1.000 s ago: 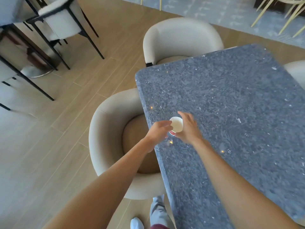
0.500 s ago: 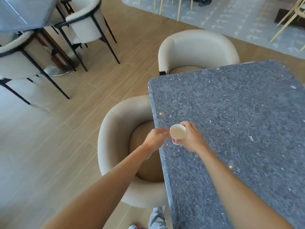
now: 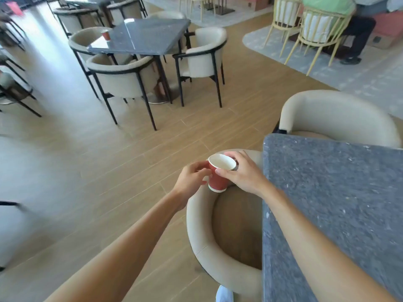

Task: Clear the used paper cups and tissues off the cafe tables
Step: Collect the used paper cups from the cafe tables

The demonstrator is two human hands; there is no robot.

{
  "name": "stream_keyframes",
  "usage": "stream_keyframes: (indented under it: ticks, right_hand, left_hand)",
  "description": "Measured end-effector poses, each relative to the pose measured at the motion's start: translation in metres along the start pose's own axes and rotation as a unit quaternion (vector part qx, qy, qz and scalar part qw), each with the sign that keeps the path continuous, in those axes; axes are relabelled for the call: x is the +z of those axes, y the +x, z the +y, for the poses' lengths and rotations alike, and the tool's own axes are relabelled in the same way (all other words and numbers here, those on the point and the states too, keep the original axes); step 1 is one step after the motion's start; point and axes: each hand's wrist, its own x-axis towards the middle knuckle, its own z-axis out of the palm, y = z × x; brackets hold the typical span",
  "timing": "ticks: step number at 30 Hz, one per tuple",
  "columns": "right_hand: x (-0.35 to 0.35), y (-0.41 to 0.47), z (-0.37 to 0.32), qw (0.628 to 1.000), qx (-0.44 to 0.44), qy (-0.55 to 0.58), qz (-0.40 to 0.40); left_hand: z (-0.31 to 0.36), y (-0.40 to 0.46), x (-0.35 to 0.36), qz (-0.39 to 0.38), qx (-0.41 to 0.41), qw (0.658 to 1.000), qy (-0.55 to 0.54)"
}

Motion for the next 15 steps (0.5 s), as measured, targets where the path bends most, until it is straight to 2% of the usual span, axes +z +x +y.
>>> stream_keyframes:
  ticks: [9,15]
  right_hand:
    - [0.148,-0.001,-0.177,0.980,-0.144,0.063,-0.119]
    - [0.267,-0.042,-0.294,0.948,-0.204,0.114,-0.214]
  left_hand:
    - [-0.032,-0.125,-0.192,0.146,0.073,0.983,-0.085]
    - [-0.074,-0.240,-0.306,0.288,0.117,0.946,-0.090]
